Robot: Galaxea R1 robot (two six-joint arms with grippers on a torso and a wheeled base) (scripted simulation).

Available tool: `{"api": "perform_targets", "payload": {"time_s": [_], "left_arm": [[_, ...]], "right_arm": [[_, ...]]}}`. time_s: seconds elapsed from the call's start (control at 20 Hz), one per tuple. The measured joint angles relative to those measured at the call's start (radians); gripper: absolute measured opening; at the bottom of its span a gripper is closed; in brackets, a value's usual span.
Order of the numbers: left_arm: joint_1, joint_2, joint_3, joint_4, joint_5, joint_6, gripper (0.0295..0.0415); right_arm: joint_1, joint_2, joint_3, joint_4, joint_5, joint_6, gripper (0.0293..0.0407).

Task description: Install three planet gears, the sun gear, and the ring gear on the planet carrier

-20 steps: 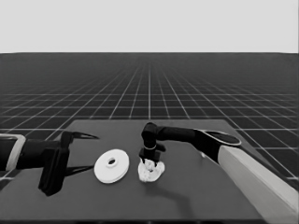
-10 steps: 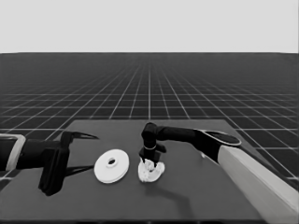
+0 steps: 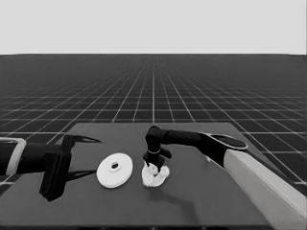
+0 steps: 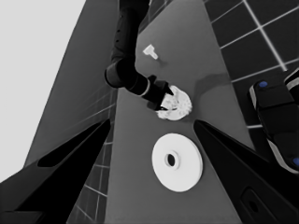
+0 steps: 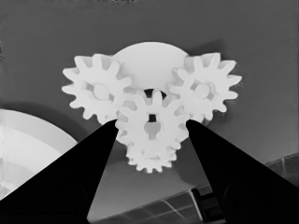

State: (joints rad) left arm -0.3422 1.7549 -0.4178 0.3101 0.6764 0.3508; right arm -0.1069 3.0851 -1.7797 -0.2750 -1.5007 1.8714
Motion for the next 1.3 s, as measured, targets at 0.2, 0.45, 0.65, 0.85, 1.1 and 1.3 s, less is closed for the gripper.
{"api": "perform_targets", "payload": {"time_s": [0.2, 0.45, 0.65, 0.85, 1.1, 1.3], "left_arm": [[0.000, 0.000, 0.000, 0.000, 0.000, 0.000, 0.0385], [0.000, 0.000, 0.000, 0.000, 0.000, 0.000, 0.0385], [0.000, 0.000, 0.000, 0.000, 0.000, 0.000, 0.0385], [0.000, 0.000, 0.000, 0.000, 0.000, 0.000, 0.0385], [0.000, 0.000, 0.000, 0.000, 0.000, 0.000, 0.0385], [0.000, 0.000, 0.000, 0.000, 0.000, 0.000, 0.0385]], "right_arm": [[0.000, 0.000, 0.000, 0.000, 0.000, 0.042, 0.0309], [0.000, 0.000, 0.000, 0.000, 0.000, 0.094, 0.0309], [0.000, 0.000, 0.000, 0.000, 0.000, 0.136, 0.0309], [0.000, 0.000, 0.000, 0.000, 0.000, 0.178, 0.0309], [0.000, 0.000, 0.000, 0.000, 0.000, 0.230, 0.0309], [0.000, 0.000, 0.000, 0.000, 0.000, 0.272, 0.0309]]}}
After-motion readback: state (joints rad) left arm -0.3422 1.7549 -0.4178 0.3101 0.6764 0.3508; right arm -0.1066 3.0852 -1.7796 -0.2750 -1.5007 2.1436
